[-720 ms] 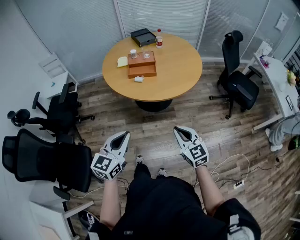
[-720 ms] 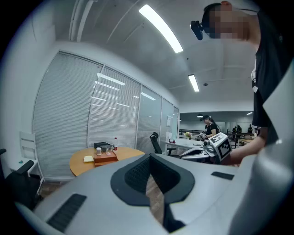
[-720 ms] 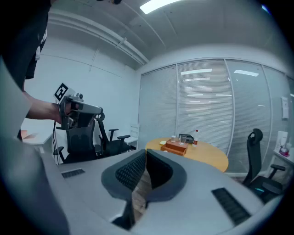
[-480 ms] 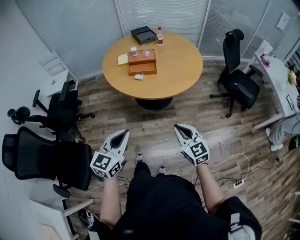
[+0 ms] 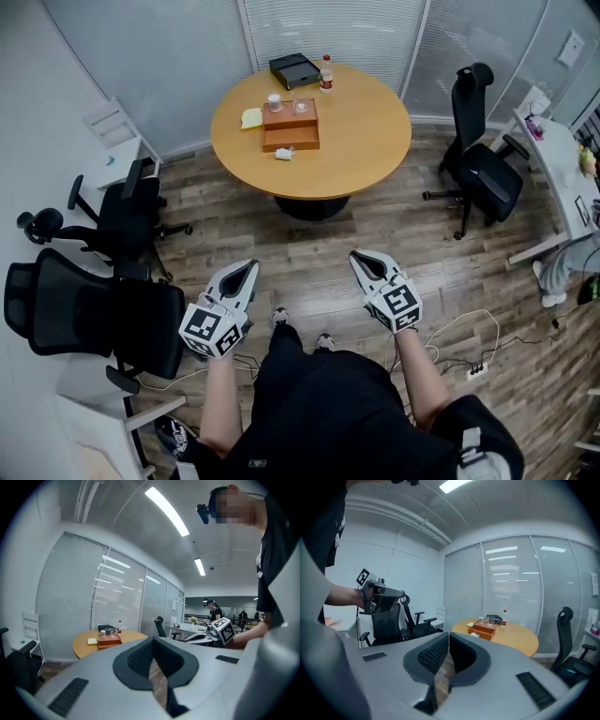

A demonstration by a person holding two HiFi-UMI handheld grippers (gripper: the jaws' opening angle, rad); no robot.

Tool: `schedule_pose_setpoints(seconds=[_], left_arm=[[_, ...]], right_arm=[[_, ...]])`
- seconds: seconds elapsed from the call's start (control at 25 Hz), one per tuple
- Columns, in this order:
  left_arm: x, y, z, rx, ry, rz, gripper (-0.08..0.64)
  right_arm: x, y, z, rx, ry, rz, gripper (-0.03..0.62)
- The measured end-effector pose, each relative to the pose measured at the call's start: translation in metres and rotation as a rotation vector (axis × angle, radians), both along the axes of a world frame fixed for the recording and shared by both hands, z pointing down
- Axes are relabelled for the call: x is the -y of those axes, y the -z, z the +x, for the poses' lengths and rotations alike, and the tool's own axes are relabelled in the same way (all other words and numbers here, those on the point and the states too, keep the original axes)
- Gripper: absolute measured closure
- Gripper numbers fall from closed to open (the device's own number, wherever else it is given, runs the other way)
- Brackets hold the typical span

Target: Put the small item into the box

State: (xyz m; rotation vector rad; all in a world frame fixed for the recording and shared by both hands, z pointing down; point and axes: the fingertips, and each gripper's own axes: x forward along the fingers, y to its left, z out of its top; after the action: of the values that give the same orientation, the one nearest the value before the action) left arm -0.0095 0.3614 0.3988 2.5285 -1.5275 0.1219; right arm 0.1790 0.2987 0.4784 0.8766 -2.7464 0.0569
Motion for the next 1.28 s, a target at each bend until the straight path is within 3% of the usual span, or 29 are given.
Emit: schedule_pose_setpoints(seconds=[0.48, 1.28], left_arm=[[0.017, -0.01, -0.029, -0.024, -0.01, -0.022, 0.554], [0.078, -0.025, -0.112, -0.051, -0.078, -0.057, 0.554]], right_arm=[[0.015, -0.005, -0.015, -0.022, -0.055, -0.035, 0.583], [0.064, -0.013, -0.089, -0.043, -0.145, -0.064, 0.583]])
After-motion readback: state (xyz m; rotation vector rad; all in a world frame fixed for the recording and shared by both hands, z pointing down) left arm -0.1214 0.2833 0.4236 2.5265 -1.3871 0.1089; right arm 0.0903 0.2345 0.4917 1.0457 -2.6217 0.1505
